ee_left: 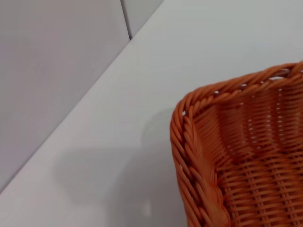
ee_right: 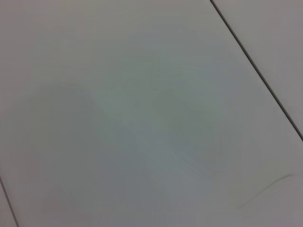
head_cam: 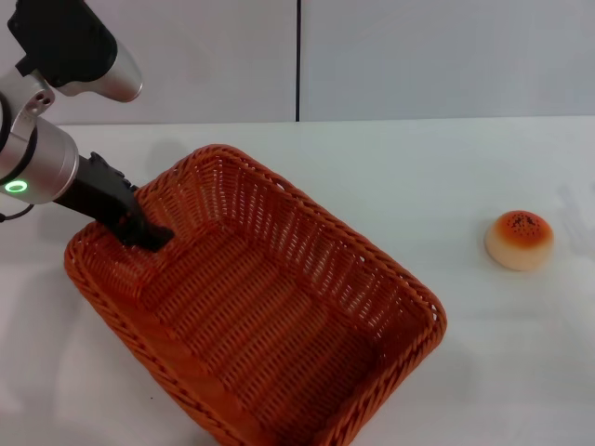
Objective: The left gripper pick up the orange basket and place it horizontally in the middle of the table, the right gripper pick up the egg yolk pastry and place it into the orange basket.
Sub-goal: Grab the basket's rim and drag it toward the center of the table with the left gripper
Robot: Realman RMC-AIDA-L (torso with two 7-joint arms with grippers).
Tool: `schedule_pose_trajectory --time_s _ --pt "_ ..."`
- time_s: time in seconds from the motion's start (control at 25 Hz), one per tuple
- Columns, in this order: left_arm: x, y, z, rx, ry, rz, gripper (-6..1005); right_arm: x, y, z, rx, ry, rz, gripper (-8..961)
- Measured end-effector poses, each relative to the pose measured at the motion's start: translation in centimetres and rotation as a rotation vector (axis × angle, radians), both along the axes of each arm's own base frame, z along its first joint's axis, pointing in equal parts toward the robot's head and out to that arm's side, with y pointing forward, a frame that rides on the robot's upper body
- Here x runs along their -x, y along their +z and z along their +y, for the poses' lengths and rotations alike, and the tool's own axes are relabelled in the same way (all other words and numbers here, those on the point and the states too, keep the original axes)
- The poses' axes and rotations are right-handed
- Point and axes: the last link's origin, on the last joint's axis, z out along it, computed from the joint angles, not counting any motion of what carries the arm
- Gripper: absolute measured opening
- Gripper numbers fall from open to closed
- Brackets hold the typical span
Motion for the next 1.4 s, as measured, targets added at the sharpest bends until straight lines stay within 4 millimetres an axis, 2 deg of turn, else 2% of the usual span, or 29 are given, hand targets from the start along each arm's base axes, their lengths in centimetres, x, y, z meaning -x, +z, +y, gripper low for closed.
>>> schedule_pose_trajectory --time_s 0.08,0.44,0.68,0.92,1.12,1.4 --pt "0.0 -0.1 0.1 -0.002 -0.007 0.005 738 0.0 0.1 -0.1 -0.002 0.001 0.0 586" --pt "0.9 -1.5 0.7 0.034 0.002 0.089 507 0.0 0.8 -0.6 -0.033 0.017 0.027 586" --pt "0.6 -1.2 0.9 0.02 -0.023 0.093 300 -0.1 0.8 -0.7 -0.035 0.017 0.027 587" --pt "-0.2 -1.1 0.9 0.022 -0.038 0.108 265 -0.1 0.8 -0.8 -0.04 0.014 0.031 587" --pt "-0.7 -0.8 1.0 0.041 0.005 0.14 256 -0.1 0.9 -0.7 -0.044 0.014 0.034 586" --pt "-1.3 -0.2 1.3 -0.019 0.13 0.126 221 0.0 1.0 -0.6 -0.047 0.017 0.032 586"
